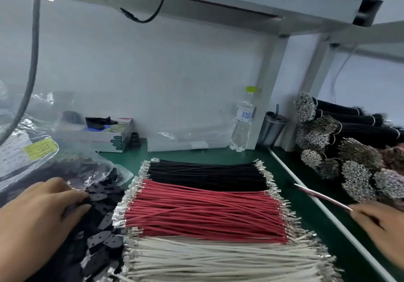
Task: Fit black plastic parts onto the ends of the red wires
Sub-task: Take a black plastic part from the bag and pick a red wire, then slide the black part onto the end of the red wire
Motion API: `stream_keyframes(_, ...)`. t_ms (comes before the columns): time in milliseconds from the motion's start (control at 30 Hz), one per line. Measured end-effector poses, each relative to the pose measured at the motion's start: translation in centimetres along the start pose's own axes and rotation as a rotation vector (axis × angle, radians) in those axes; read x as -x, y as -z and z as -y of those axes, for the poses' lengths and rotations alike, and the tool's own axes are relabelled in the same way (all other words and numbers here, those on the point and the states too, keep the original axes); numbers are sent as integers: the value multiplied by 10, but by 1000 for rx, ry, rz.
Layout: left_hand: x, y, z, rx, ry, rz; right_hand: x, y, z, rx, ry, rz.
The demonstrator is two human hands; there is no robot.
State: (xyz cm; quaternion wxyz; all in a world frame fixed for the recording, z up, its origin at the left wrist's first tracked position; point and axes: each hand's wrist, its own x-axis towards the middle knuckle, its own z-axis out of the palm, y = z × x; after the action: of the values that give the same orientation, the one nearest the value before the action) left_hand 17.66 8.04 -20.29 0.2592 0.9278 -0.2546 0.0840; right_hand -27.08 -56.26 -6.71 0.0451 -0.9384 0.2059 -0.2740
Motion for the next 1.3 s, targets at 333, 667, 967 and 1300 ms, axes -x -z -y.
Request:
stream_keyframes(333,19,56,-81,-281,-116,-101,12,9,32,2,-22,114)
stream_keyframes(667,47,80,-171,-362,-226,-316,-108,-41,324,-283,342,328)
stream_keyframes(967,54,91,-208,-166,-139,-476,-126,-75,345,-203,434,288)
stream_keyframes(1300,60,88,-217,-23,-220,-643,-134,-47,348,-129,389,257)
